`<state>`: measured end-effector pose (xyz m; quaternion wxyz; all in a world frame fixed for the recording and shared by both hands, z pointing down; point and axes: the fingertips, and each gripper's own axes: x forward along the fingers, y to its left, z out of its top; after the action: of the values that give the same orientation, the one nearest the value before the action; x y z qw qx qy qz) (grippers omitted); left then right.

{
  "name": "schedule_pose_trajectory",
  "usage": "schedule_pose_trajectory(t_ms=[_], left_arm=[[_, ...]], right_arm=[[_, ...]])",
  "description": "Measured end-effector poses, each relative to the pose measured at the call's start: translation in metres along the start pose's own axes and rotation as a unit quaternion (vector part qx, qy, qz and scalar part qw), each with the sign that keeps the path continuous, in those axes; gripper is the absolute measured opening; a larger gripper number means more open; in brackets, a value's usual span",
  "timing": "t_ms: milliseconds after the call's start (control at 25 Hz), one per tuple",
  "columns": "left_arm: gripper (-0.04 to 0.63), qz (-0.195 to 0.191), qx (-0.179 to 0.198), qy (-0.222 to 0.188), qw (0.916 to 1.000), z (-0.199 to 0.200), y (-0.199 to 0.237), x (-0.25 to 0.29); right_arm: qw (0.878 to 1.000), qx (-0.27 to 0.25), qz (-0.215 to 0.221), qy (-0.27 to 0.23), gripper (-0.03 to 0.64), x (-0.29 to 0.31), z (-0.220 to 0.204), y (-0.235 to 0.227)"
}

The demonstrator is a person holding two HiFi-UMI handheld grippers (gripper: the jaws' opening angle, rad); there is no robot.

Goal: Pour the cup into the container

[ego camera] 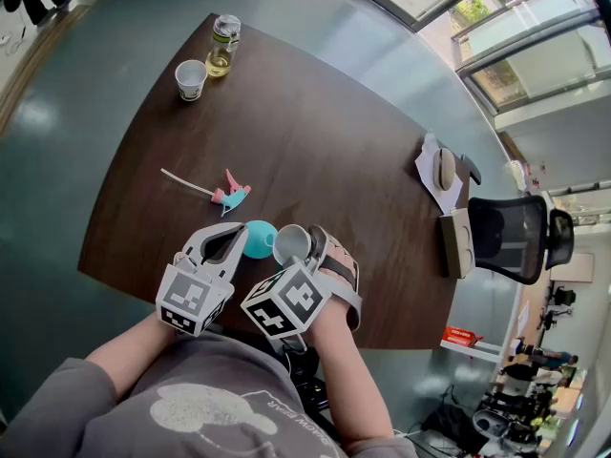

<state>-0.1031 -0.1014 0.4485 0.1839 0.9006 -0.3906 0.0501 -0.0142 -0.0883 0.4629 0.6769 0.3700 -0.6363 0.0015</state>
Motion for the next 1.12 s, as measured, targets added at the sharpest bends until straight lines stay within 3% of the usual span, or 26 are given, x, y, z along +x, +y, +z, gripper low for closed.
schedule_pose_trajectory(t_ms=[320, 720, 840, 1000, 1120], left_arm=[[0.008, 0.003, 0.007, 0.005, 1.0, 0.0, -0.003, -0.004], [0.008, 0.005, 0.027, 0.004, 0.9996, 0.008, -0.011, -0.007], [0.008, 0.005, 0.035, 0.003, 0.9993, 0.01, -0.015, -0.007], [0.008, 0.008, 0.045, 0.003, 0.999, 0.014, -0.02, -0.008], [0.007, 0.011, 0.053, 0.003, 0.9985, 0.016, -0.025, -0.009]], right_arm=[[0.997, 0.046, -0.001, -0.058, 0.298, -0.005, 0.006, -0.006], [0.978, 0.132, 0.01, -0.161, 0.298, -0.019, 0.008, -0.015], [0.968, 0.159, 0.018, -0.195, 0.298, -0.022, 0.006, -0.017], [0.943, 0.211, 0.044, -0.253, 0.298, -0.03, 0.004, -0.021], [0.93, 0.246, 0.06, -0.265, 0.298, -0.031, -0.005, -0.022]])
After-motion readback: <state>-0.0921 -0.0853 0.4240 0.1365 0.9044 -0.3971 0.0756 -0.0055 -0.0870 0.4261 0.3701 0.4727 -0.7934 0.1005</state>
